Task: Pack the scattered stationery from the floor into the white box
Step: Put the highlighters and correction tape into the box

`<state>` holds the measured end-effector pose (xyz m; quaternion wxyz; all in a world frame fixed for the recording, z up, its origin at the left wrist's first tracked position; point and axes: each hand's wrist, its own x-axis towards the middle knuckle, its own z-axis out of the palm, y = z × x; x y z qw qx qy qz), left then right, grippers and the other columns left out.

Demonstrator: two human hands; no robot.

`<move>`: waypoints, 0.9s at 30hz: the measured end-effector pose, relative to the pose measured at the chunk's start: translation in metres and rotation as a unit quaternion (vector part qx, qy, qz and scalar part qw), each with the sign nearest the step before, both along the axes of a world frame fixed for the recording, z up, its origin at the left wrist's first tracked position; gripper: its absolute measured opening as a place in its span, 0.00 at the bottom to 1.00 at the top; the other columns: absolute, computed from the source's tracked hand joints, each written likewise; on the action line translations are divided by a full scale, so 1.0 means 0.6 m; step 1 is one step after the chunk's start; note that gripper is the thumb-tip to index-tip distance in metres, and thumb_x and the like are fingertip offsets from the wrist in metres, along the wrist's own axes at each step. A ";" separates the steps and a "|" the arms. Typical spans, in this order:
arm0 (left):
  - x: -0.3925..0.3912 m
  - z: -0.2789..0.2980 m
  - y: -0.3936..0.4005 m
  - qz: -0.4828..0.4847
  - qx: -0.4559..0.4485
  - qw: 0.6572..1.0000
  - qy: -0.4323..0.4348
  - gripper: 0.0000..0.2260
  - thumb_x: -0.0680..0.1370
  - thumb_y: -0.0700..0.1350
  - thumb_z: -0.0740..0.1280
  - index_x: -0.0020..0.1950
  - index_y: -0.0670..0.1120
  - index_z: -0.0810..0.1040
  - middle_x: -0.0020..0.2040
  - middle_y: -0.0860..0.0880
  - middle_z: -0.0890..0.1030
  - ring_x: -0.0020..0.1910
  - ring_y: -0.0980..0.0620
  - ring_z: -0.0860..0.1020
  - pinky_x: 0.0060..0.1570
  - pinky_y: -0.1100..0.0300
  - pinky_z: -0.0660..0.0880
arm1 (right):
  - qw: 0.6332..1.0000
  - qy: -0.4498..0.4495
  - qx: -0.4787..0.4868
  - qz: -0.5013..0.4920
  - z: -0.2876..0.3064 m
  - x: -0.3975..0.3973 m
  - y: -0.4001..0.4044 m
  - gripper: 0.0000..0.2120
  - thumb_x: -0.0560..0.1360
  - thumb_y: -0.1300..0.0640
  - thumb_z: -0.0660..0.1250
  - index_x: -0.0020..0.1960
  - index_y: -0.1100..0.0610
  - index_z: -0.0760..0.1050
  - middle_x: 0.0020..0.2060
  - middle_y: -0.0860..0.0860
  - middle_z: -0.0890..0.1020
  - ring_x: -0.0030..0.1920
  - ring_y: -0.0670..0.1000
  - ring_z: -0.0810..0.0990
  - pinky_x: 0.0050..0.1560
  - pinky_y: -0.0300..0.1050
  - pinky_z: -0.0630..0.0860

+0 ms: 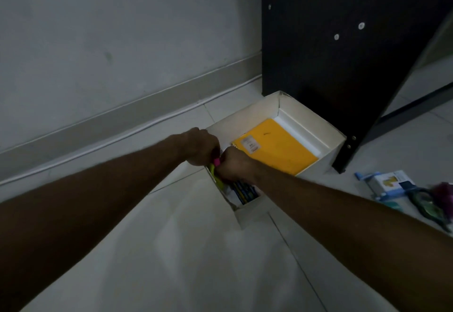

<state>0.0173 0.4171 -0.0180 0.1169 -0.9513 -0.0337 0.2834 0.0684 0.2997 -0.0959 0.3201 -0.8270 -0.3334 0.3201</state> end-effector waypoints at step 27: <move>0.030 -0.027 -0.024 0.034 -0.018 0.999 0.030 0.05 0.75 0.42 0.67 0.43 0.42 0.80 0.37 0.47 0.77 0.37 0.49 0.76 0.39 0.58 0.74 | 0.995 0.035 0.018 -0.087 0.004 0.036 -0.043 0.13 0.72 0.52 0.70 0.41 0.62 0.74 0.35 0.56 0.77 0.36 0.55 0.79 0.29 0.39 0.70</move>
